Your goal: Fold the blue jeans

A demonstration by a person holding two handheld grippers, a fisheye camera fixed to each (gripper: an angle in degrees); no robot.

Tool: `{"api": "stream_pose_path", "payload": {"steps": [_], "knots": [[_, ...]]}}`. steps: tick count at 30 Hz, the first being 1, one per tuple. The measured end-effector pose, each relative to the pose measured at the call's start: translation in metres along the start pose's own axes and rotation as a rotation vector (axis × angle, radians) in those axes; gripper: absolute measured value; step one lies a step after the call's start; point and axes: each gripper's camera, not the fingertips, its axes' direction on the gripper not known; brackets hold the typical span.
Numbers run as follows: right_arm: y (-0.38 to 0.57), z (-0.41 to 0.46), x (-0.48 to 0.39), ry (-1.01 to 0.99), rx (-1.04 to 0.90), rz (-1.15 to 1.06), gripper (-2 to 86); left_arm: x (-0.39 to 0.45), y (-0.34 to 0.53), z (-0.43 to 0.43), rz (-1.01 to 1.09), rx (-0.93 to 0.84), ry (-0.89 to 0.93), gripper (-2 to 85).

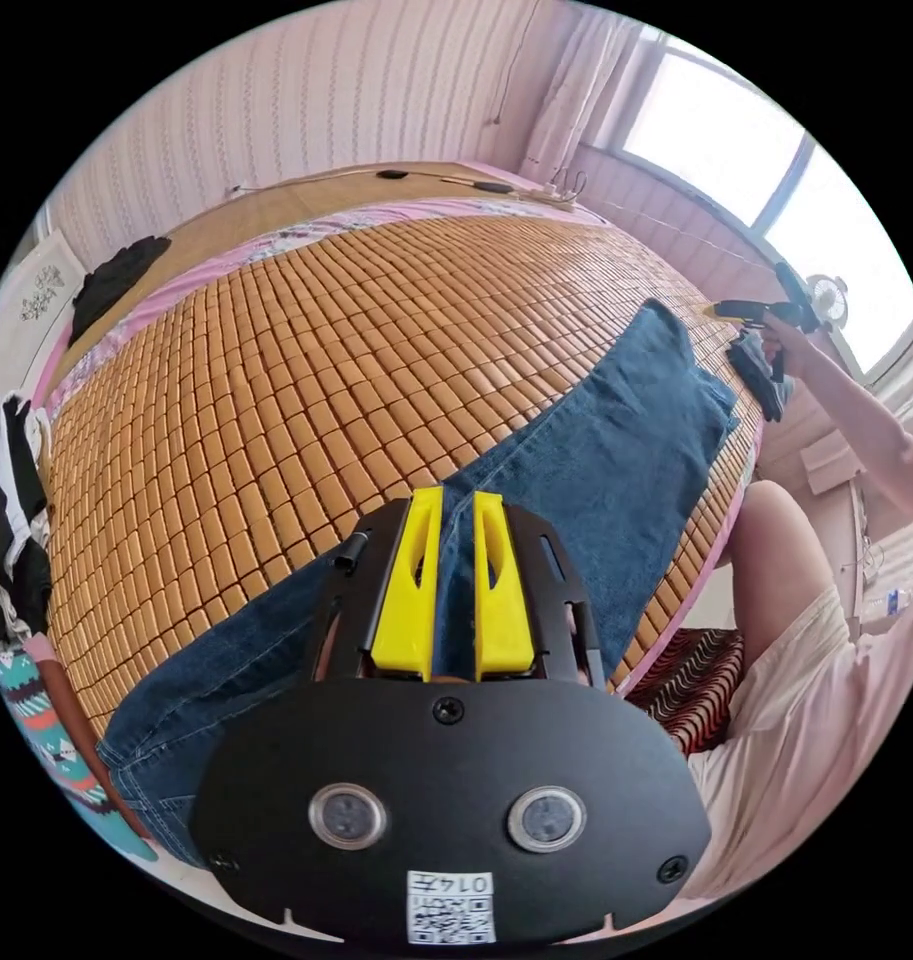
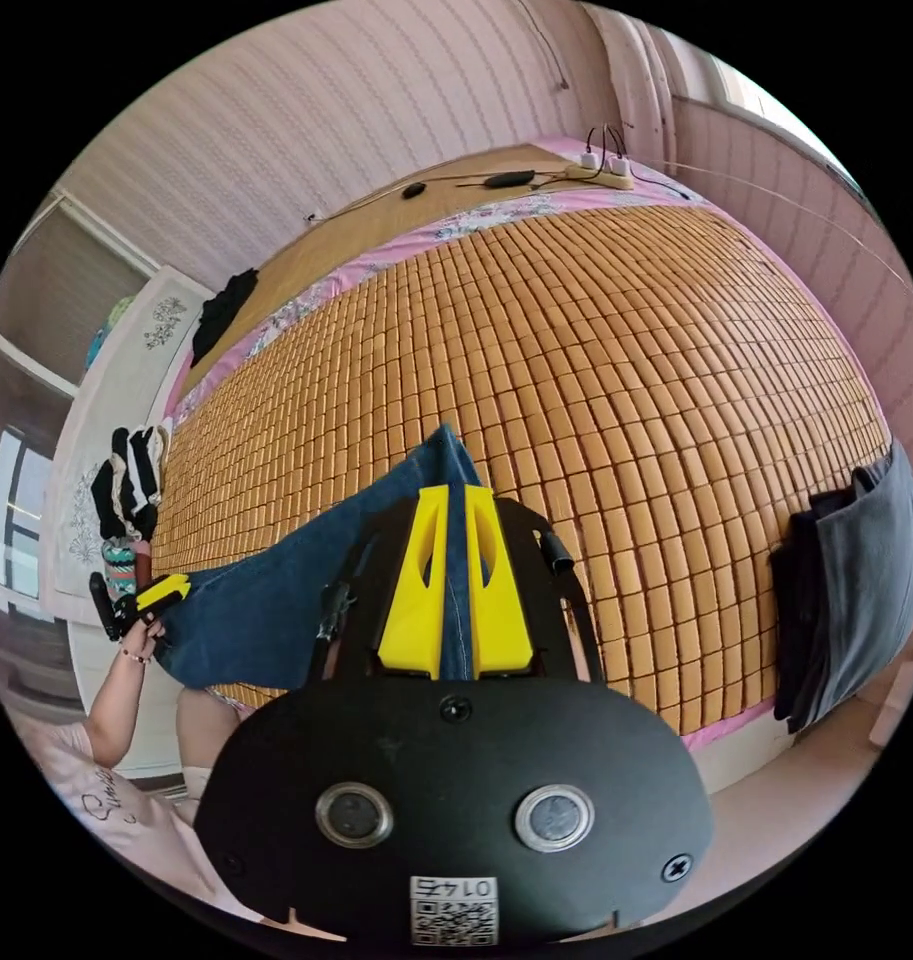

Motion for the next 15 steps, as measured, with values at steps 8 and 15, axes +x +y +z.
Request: {"api": "stream_pose_path", "payload": {"steps": [8,15], "knots": [[0.101,0.013,0.049,-0.043,0.013,0.281,8.7,0.058,0.039,-0.008,0.181,-0.038,0.131,7.2],[0.094,0.063,0.066,-0.159,0.045,0.422,4.5,0.095,0.06,0.029,0.239,-0.139,0.03,9.2]]}}
